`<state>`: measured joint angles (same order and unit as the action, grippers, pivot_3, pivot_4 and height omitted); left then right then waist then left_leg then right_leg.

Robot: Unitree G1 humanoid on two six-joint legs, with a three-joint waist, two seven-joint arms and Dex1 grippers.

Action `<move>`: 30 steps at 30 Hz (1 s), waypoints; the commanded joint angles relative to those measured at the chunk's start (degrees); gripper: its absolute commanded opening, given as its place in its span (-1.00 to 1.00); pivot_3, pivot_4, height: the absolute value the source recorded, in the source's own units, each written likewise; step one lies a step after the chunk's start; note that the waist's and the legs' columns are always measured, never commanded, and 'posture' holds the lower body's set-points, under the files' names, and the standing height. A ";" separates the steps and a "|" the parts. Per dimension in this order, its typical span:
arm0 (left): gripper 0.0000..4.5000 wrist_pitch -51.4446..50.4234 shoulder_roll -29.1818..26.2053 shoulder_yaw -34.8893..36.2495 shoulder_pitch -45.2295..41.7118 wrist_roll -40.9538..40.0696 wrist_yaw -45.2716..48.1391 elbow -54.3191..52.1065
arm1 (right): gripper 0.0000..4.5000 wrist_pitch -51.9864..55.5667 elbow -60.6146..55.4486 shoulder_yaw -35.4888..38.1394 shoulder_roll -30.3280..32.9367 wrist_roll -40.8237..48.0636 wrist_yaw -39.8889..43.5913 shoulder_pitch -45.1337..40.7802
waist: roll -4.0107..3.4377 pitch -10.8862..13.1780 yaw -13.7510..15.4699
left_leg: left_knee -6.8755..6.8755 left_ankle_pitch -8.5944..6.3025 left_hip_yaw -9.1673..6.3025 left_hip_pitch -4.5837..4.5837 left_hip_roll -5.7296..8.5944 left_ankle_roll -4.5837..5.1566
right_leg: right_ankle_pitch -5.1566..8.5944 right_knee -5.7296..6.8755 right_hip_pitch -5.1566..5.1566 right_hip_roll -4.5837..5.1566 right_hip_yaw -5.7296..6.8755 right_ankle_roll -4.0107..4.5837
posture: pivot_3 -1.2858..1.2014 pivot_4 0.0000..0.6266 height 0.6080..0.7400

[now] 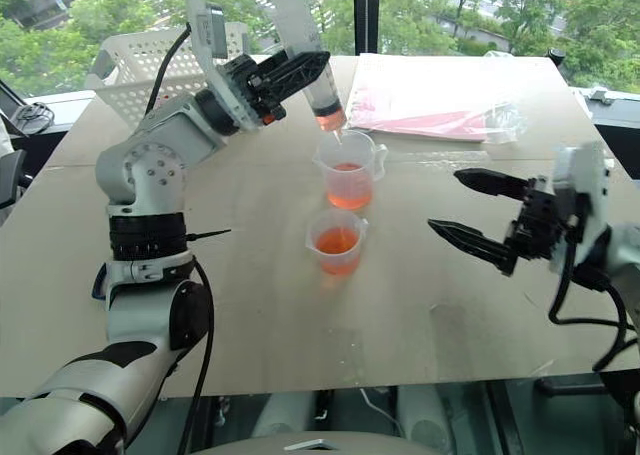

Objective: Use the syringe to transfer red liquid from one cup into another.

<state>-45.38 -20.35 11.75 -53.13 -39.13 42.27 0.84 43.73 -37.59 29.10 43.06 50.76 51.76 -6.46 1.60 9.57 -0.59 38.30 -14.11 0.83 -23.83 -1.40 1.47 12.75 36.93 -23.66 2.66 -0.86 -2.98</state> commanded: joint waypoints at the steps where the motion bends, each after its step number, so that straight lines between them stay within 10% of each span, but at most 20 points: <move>1: -0.37 -5.84 -2.47 1.01 2.65 -7.76 0.94 -10.71 | 0.87 -1.43 -4.22 6.13 0.50 4.06 -1.46 4.08 | 0.00 0.00 -0.06 | 0.00 0.00 -0.01 0.03 -0.01 0.00 | 0.01 0.04 0.02 -0.01 0.00 0.00 | 0.03 -0.52 1.00; 14: -0.37 8.26 -8.01 -8.57 23.99 0.57 8.16 -21.30 | 0.87 0.13 -4.11 2.57 7.06 11.51 -7.39 0.39 | 0.00 -0.01 0.00 | 0.05 0.01 0.14 0.15 0.00 0.00 | 0.01 0.04 0.08 -0.07 -0.19 0.04 | 0.03 -0.52 1.00; 30: -0.37 29.52 -6.28 -18.00 29.38 15.04 12.11 -16.85 | 0.87 14.23 5.68 -22.69 2.09 18.80 -30.54 -37.82 | -0.01 -0.01 0.25 | 0.01 0.00 0.14 -0.01 -0.03 0.02 | 0.01 -0.09 -0.01 -0.04 -0.11 0.05 | 0.03 -0.52 1.00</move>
<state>-17.89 -26.68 -5.84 -24.01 -24.61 54.04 -15.10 57.61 -31.45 5.65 45.47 67.51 22.49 -42.81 1.59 9.56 -0.34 38.30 -14.13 0.97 -23.85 -1.43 1.51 12.76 36.83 -23.67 2.63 -0.96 -2.93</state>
